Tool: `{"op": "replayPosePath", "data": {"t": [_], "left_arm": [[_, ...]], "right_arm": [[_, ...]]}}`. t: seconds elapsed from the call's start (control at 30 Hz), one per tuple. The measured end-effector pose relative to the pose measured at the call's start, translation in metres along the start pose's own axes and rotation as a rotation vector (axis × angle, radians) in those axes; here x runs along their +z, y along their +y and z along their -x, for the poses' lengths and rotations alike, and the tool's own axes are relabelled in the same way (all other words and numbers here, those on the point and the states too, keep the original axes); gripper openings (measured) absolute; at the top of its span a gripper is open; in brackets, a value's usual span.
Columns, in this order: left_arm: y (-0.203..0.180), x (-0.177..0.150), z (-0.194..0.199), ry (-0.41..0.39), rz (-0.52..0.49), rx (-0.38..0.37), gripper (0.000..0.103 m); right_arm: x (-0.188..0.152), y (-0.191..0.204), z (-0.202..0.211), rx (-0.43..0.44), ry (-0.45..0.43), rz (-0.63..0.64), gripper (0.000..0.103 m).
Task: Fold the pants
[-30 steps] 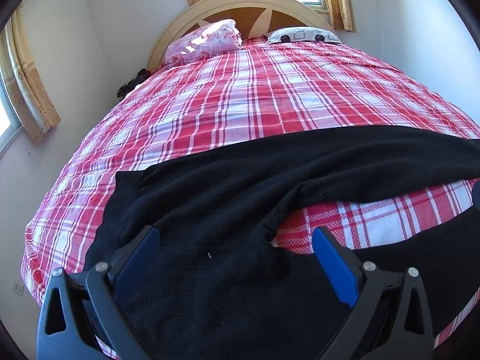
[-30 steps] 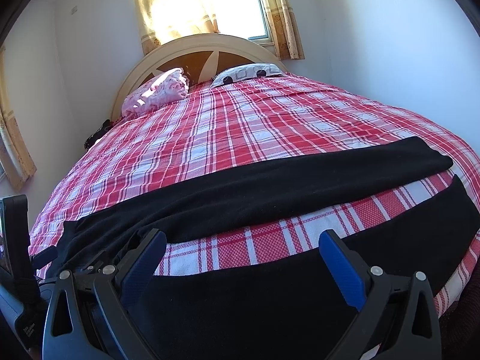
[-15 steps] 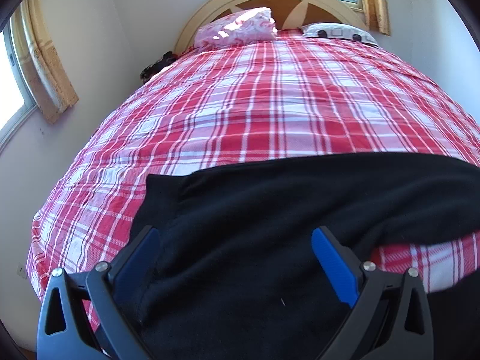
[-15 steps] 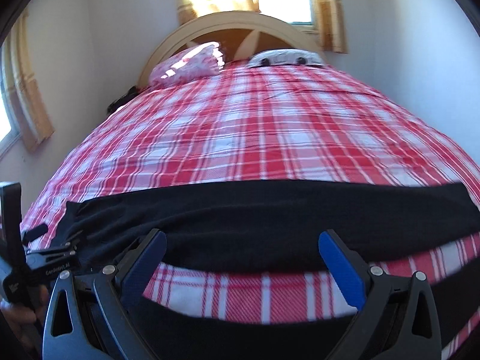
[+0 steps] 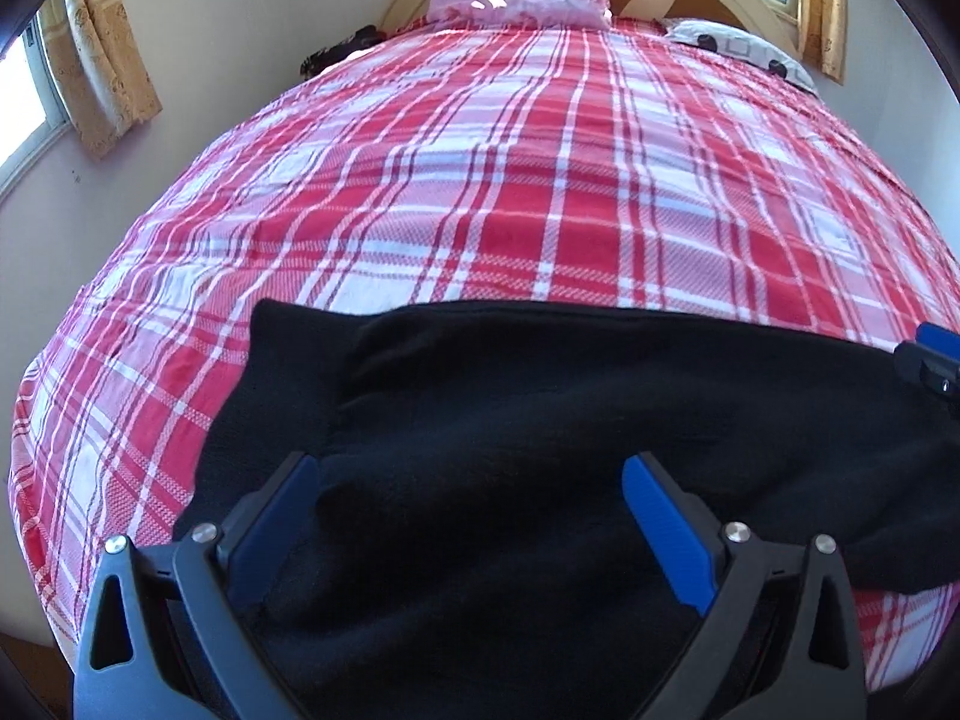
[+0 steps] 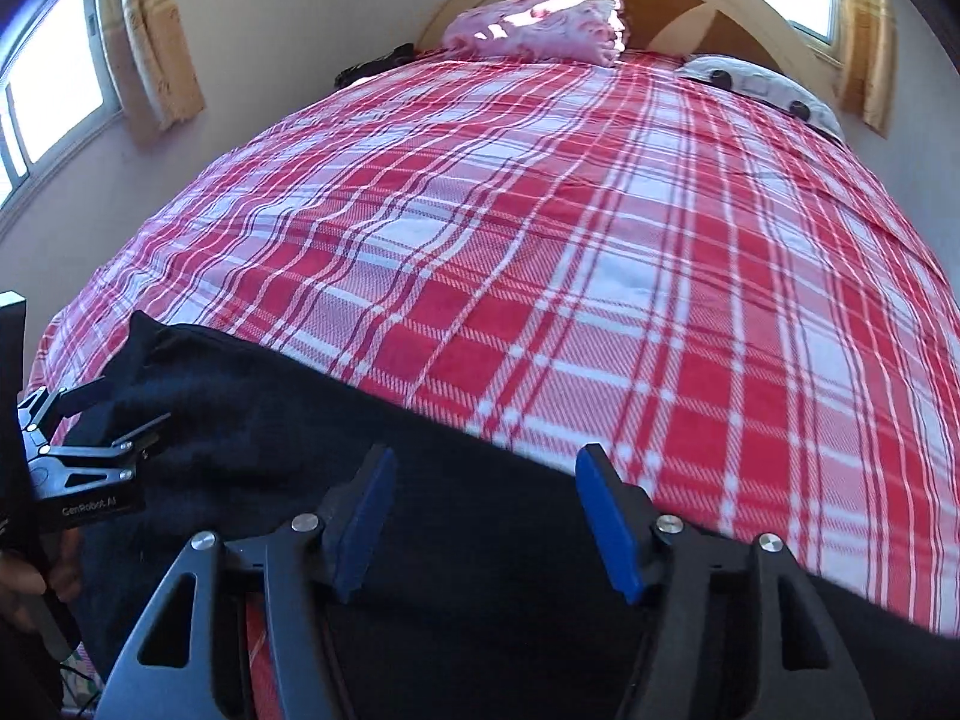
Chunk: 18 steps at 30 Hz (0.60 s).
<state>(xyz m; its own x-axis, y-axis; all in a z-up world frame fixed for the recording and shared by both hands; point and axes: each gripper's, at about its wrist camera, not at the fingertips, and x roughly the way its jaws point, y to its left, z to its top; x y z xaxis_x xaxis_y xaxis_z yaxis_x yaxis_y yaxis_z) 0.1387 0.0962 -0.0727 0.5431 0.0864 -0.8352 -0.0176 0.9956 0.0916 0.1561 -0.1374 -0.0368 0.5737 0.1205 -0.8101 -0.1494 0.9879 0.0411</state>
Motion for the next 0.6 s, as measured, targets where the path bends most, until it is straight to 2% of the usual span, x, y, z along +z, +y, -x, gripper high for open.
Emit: {"op": "replayPosePath", "data": {"t": [0.1,0.23,0.37,0.4,0.43,0.5,0.53,0.6], "left_arm": [[0.000,-0.001,-0.009,0.017,0.006,-0.004,0.103],[0.000,-0.002,-0.013,0.002,0.007,-0.015,0.103],[0.003,-0.001,-0.013,0.001,0.008,-0.035,0.103],[0.005,-0.001,-0.011,0.004,0.004,-0.041,0.103],[0.006,-0.002,-0.008,0.006,0.000,-0.044,0.103],[0.011,-0.006,-0.001,0.000,-0.004,-0.043,0.103],[0.014,-0.008,0.001,-0.004,-0.003,-0.044,0.103],[0.021,-0.013,0.008,-0.016,0.004,-0.055,0.103]], "right_arm": [[0.009,0.001,-0.025,0.053,0.047,0.016,0.064],[0.012,0.010,-0.054,0.068,0.125,0.076,0.064],[0.013,0.025,-0.062,0.020,0.148,0.172,0.064],[0.013,0.027,-0.063,0.012,0.152,0.187,0.055],[0.011,0.031,-0.062,0.018,0.158,0.207,0.037],[0.008,0.036,-0.055,0.041,0.166,0.226,0.023],[0.006,0.039,-0.052,0.021,0.163,0.240,0.016],[0.004,0.042,-0.045,0.004,0.152,0.248,0.008]]}}
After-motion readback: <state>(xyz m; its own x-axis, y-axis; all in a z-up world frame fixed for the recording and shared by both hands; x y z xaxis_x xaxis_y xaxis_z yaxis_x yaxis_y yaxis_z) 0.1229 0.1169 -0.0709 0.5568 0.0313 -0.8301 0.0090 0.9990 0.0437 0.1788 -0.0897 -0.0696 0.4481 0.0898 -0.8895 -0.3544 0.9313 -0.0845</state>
